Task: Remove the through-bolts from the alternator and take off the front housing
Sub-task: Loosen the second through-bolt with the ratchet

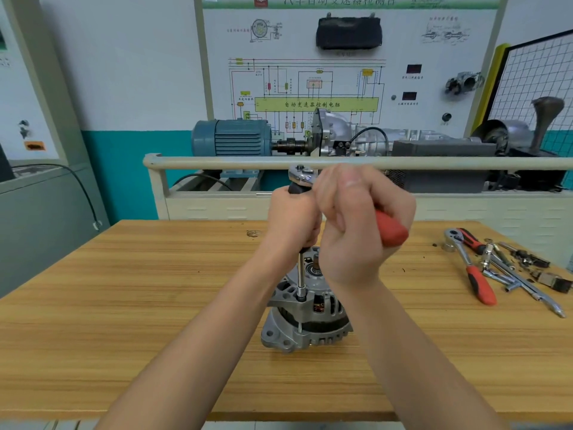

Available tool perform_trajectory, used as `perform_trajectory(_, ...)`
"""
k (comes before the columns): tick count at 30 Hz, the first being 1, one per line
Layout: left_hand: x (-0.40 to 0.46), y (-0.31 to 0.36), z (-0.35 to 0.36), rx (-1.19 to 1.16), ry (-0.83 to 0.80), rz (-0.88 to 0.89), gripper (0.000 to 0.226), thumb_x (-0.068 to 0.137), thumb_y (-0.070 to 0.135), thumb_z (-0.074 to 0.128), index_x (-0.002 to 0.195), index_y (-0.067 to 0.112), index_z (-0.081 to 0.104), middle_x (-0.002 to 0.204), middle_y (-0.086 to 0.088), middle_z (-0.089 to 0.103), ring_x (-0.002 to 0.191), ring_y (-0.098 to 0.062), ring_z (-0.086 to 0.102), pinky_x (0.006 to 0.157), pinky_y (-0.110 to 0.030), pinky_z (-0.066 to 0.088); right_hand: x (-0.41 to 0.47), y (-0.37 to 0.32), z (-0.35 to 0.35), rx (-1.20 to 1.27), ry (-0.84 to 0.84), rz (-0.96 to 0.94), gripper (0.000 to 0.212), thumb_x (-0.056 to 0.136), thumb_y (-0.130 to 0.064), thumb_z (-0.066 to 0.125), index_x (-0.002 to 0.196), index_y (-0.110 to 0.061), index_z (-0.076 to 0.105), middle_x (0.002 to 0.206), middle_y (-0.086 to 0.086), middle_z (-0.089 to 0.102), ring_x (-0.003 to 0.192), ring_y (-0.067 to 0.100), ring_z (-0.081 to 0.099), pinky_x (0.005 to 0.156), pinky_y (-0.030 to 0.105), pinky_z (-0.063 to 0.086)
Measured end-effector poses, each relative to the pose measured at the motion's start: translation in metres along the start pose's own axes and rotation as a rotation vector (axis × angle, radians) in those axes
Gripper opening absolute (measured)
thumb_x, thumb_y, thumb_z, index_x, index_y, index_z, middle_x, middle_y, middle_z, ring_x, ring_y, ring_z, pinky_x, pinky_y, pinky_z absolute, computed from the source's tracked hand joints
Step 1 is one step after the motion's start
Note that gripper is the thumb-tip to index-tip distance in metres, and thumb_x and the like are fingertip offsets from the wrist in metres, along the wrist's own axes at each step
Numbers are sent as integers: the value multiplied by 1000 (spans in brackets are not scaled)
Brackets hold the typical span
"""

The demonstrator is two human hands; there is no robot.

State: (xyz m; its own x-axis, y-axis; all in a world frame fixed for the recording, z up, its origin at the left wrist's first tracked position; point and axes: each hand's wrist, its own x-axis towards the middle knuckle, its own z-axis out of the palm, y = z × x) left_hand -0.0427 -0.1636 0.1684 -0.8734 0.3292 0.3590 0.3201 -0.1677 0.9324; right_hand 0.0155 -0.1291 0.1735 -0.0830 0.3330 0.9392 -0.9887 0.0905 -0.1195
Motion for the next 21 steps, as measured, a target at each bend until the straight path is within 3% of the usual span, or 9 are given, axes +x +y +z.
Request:
perform_trajectory(3, 0, 0, -2, -67, -9, -43, 41, 87, 1, 48, 53, 19, 33, 39, 7, 30, 33, -8, 24, 37, -13, 20, 8, -1, -2, 107, 24, 78, 35, 78, -11, 44, 49, -29, 37, 41, -2, 27, 40, 8, 27, 47, 28, 19)
perform_trajectory(8, 5, -1, -10, -118, -212, -49, 46, 83, -3, 54, 48, 18, 32, 39, 3, 25, 33, -13, 19, 38, -17, 19, 33, 6, -26, 489, 103, 384, 43, 82, -8, 35, 43, -21, 22, 33, -7, 25, 35, 9, 16, 44, 22, 22)
perform_trajectory(12, 7, 3, -24, -153, -466, -40, 39, 81, 2, 59, 49, 14, 40, 40, -1, 33, 34, -15, 29, 40, -19, 28, 43, 20, -41, 783, 248, 633, 46, 79, -15, 39, 34, -20, 31, 31, -7, 22, 37, 12, 9, 39, 20, 20)
perform_trajectory(15, 7, 6, -23, -160, -600, -62, 39, 78, 8, 59, 46, 13, 37, 37, 0, 30, 30, -13, 26, 37, -16, 25, 44, 33, -48, 1052, 389, 732, 46, 79, -16, 40, 34, -16, 32, 35, -7, 12, 37, 9, 7, 38, 22, 17)
perform_trajectory(17, 8, 5, -19, -178, -567, -119, 50, 84, 10, 57, 43, 16, 30, 34, 4, 23, 27, -8, 19, 34, -14, 18, 45, 36, -50, 1067, 430, 728, 46, 79, -15, 41, 34, -16, 32, 32, -6, 16, 37, 9, 7, 37, 22, 17)
perform_trajectory(21, 9, 2, -15, -185, -383, -158, 54, 91, 8, 49, 45, 19, 23, 35, 5, 18, 27, -8, 14, 34, -12, 14, 42, 27, -43, 860, 395, 651, 46, 80, -15, 40, 35, -18, 33, 32, -5, 23, 33, 10, 14, 38, 21, 19)
